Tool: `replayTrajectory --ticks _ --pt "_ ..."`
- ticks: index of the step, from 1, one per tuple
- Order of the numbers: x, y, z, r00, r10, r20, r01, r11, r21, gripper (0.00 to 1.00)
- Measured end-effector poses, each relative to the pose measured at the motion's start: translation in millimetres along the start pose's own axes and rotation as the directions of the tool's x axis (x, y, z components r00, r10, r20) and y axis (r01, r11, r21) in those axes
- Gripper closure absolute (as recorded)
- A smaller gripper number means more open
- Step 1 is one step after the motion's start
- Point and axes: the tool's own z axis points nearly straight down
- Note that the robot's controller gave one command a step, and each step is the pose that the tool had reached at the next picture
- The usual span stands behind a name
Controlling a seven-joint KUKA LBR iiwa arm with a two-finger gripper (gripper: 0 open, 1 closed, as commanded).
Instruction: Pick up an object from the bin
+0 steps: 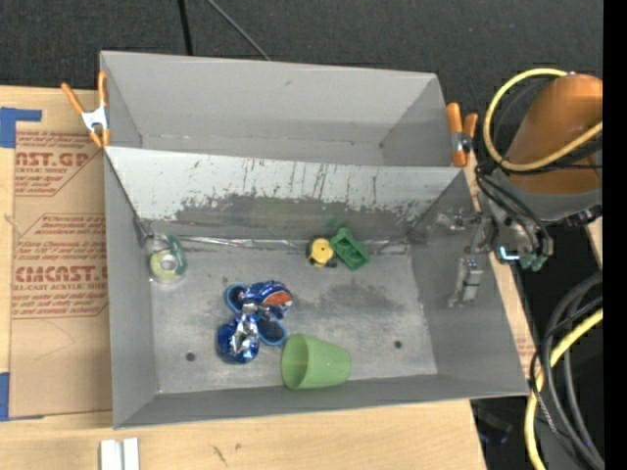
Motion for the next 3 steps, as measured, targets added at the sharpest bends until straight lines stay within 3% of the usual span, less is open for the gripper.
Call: replayTrajectory --ticks 1,2,3 --pt "54.0 91.8 115.8 1.000 -0.021 -0.004 0.021 1.000 -0.004 0.00" --pt "6.2 14.8 102.6 0.993 0.121 0.012 -0.121 0.993 0.002 0.00" --pt "-8.7 59.1 115.3 0.996 0.088 0.007 -0.088 0.996 -0.002 0.00"
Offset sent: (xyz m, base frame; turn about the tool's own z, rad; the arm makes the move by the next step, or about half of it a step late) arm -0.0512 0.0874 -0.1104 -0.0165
